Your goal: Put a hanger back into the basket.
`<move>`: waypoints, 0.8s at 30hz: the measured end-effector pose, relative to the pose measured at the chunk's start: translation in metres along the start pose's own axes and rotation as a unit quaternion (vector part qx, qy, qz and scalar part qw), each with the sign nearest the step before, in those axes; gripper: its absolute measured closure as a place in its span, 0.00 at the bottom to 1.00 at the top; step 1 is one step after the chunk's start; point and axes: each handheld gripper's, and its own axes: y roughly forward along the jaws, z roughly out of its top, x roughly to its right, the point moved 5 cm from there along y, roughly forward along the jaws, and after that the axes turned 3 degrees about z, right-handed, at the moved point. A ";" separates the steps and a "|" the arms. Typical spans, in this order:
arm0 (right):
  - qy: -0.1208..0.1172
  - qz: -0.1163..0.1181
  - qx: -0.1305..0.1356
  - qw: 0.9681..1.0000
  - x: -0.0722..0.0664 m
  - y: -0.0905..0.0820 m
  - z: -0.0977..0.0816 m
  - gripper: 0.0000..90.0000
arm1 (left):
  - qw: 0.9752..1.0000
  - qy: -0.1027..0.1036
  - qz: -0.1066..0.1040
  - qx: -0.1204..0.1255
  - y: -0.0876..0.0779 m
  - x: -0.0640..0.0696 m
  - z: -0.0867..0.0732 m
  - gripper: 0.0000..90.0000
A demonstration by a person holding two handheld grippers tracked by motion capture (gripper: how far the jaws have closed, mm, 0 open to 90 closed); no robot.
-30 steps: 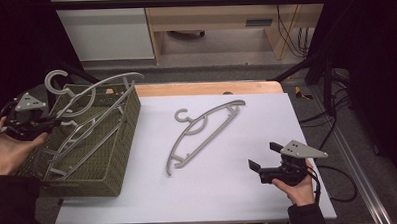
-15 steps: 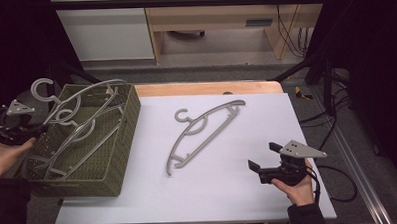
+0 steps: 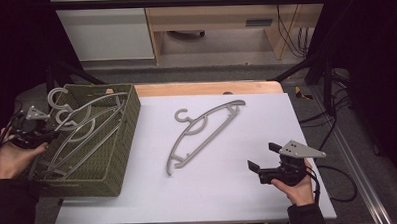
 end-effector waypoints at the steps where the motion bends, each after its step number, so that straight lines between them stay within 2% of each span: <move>1: 0.000 0.000 0.000 1.000 0.000 0.000 0.000 0.05 | 1.000 0.000 0.000 0.000 0.000 0.000 0.000 0.91; 9: -0.001 0.002 -0.001 1.000 -0.001 0.001 0.000 0.06 | 0.999 -0.022 -0.027 -0.025 0.018 0.007 -0.006 0.90; 10: 0.000 0.003 0.000 1.000 -0.001 0.001 0.000 0.06 | 0.999 -0.029 -0.034 -0.029 0.021 0.008 -0.008 0.90; 12: 0.000 0.003 0.000 1.000 -0.001 0.001 0.000 0.06 | 0.998 -0.033 -0.041 -0.044 0.029 0.010 -0.013 0.90; 13: 0.000 0.003 0.000 1.000 -0.001 0.001 0.000 0.06 | 0.998 -0.033 -0.041 -0.044 0.029 0.010 -0.013 0.90; 14: 0.000 0.003 -0.001 1.000 -0.001 0.001 0.000 0.06 | 0.997 -0.042 -0.049 -0.053 0.035 0.011 -0.016 0.90; 16: 0.000 0.003 -0.001 1.000 -0.001 0.001 0.000 0.06 | 0.996 -0.047 -0.055 -0.060 0.038 0.012 -0.019 0.90; 22: -0.002 0.003 -0.003 1.000 -0.001 0.001 0.000 0.06 | 0.994 -0.065 -0.050 -0.076 0.043 0.010 -0.024 0.83; 24: -0.001 0.003 -0.002 1.000 -0.001 0.001 0.000 0.06 | 0.994 -0.066 -0.043 -0.074 0.042 0.009 -0.026 0.78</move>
